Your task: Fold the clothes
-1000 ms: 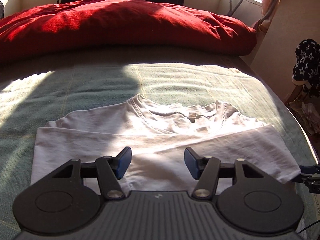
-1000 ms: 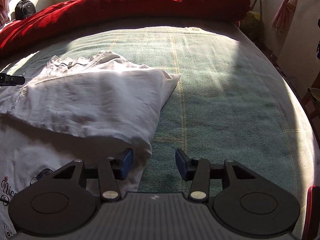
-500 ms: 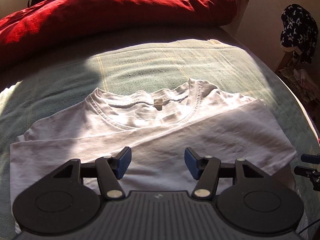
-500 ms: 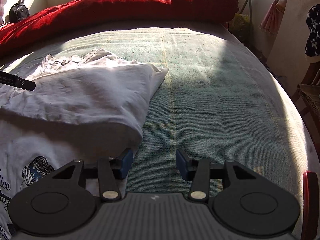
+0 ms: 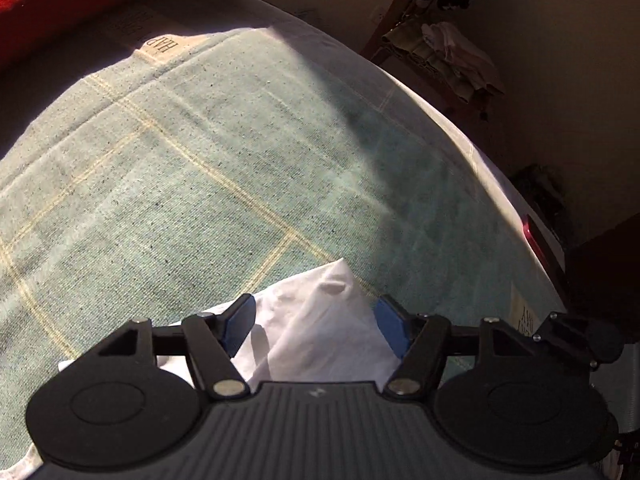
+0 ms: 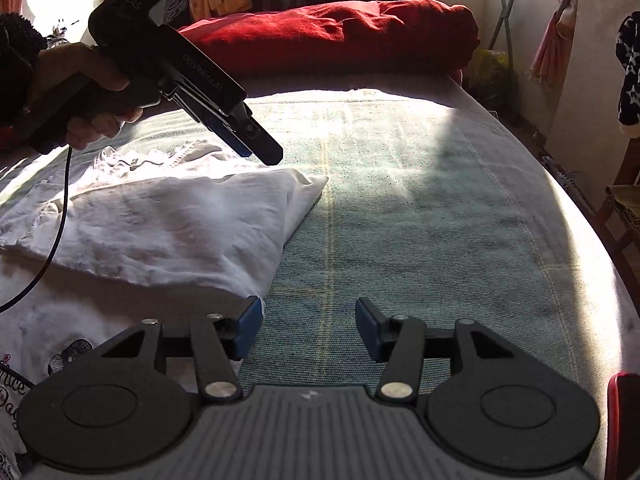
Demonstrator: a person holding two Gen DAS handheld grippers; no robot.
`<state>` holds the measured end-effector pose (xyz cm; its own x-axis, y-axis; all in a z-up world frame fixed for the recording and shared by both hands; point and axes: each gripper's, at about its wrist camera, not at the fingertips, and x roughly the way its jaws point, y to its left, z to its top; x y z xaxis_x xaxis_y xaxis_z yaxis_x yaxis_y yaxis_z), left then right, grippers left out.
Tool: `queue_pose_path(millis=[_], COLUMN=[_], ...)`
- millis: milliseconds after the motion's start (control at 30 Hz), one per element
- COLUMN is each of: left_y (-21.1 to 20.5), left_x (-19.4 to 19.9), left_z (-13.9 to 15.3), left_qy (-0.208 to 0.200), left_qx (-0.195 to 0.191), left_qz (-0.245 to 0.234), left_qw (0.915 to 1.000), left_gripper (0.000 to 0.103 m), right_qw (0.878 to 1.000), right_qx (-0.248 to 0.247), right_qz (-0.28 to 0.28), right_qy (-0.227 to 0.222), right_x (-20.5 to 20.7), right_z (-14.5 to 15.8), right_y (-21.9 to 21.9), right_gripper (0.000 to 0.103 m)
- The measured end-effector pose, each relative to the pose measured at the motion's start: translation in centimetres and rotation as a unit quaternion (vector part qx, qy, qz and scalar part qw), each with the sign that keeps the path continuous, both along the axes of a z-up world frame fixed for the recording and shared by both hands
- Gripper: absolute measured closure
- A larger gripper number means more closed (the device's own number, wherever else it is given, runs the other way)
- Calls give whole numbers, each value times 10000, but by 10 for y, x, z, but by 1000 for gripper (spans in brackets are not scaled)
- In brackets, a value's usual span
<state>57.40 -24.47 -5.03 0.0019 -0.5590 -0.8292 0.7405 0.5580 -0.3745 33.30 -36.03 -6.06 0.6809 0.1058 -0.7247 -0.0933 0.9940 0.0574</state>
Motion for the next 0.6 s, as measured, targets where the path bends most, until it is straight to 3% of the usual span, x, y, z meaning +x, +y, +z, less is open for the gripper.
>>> queue_pose_path(millis=[133,233,467,600], left_y=[-12,-22,-33,-29], left_x=[4,7,8,4], left_z=[-3,-5,-8,-6], left_qy=[219,383,742,960], left_qx=[-18,-32,-145,-300], left_qz=[-209,-366,-577,-499], left_qw=[9995,9986,9955,9937], left_gripper=[36,36,36,36], right_qw=[9992,9969,9779,9698], right_qx=[-182,-613,-1791,-2193], right_qz=[271,177,155,141], right_qy=[-243,-463,-1067,-1063], right_x=[-7,-9,10,23], right_z=[-8,-12,-19,-27], right_y=[25,43,72,82], right_gripper=[46,46,46,43])
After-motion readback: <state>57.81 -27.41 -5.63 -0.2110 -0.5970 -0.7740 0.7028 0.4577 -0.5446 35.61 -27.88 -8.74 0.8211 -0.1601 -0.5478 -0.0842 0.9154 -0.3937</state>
